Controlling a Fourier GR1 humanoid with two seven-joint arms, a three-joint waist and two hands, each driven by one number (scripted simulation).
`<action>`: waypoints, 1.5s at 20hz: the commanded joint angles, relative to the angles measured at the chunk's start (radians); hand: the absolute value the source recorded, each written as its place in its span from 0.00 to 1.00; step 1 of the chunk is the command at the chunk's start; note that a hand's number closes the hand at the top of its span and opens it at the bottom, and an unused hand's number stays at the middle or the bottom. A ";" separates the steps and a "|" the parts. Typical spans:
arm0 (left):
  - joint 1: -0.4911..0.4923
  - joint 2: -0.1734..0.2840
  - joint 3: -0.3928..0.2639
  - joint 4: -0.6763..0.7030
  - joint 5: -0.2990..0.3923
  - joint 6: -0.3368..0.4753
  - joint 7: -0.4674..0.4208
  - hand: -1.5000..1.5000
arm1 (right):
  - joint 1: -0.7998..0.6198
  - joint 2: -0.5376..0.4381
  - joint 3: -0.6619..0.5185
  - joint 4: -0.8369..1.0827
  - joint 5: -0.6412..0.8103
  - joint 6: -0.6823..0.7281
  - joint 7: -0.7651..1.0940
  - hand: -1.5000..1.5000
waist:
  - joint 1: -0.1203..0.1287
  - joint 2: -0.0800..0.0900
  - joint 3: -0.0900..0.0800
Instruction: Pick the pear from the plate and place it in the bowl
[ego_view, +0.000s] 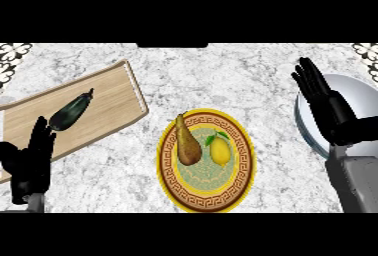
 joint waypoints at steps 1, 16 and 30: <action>-0.059 -0.027 -0.040 -0.019 -0.052 0.022 -0.010 0.50 | -0.071 -0.020 0.040 0.025 -0.033 0.128 -0.002 1.00 | 0.013 0.000 0.011; -0.300 0.062 -0.153 -0.100 -0.160 -0.110 0.031 0.50 | -0.473 -0.111 0.227 0.353 0.225 0.471 -0.571 0.00 | 0.054 0.016 0.013; -0.256 0.044 -0.120 -0.087 -0.183 -0.107 0.014 0.50 | -0.700 -0.041 0.558 0.224 0.622 0.450 -0.246 0.00 | 0.019 -0.004 0.009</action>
